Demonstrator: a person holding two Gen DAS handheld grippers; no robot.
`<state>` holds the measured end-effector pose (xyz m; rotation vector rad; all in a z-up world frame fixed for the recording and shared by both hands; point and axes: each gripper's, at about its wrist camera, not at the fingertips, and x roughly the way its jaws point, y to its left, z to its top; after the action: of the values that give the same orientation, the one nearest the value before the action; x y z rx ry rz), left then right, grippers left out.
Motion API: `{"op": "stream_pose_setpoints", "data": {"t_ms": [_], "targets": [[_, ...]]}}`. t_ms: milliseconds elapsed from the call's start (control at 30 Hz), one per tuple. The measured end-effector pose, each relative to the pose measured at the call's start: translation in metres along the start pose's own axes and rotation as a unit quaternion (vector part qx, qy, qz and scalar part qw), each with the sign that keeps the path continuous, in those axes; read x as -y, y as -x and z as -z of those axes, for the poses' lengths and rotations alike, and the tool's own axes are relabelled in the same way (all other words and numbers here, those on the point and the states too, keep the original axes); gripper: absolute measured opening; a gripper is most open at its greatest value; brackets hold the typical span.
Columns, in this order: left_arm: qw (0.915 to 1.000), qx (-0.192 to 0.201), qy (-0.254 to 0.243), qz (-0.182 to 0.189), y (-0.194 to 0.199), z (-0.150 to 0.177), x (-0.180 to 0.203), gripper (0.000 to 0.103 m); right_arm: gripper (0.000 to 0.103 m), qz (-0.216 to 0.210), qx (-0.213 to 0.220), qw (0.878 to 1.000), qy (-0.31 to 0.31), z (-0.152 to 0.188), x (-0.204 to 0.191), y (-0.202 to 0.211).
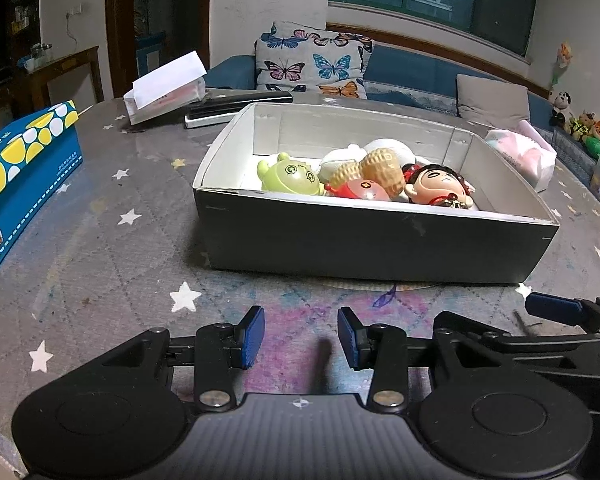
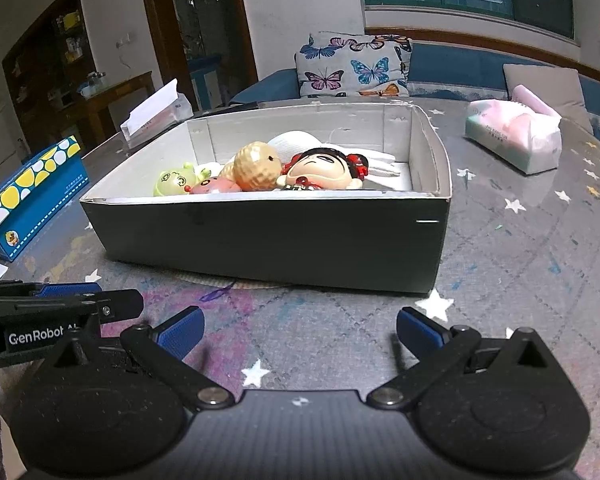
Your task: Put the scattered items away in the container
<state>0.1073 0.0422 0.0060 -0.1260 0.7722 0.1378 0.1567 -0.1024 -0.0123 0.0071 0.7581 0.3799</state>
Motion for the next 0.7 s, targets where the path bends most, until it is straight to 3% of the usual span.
{"op": "stream_pose_setpoints", "data": {"t_ms": [700], "targets": [[0.9999, -0.004, 0.009, -0.006, -0.0024, 0.0014, -0.0018, 0.042, 0.103, 0.002, -0.002, 1.000, -0.001, 0.0019, -0.0031, -0.0033]]}}
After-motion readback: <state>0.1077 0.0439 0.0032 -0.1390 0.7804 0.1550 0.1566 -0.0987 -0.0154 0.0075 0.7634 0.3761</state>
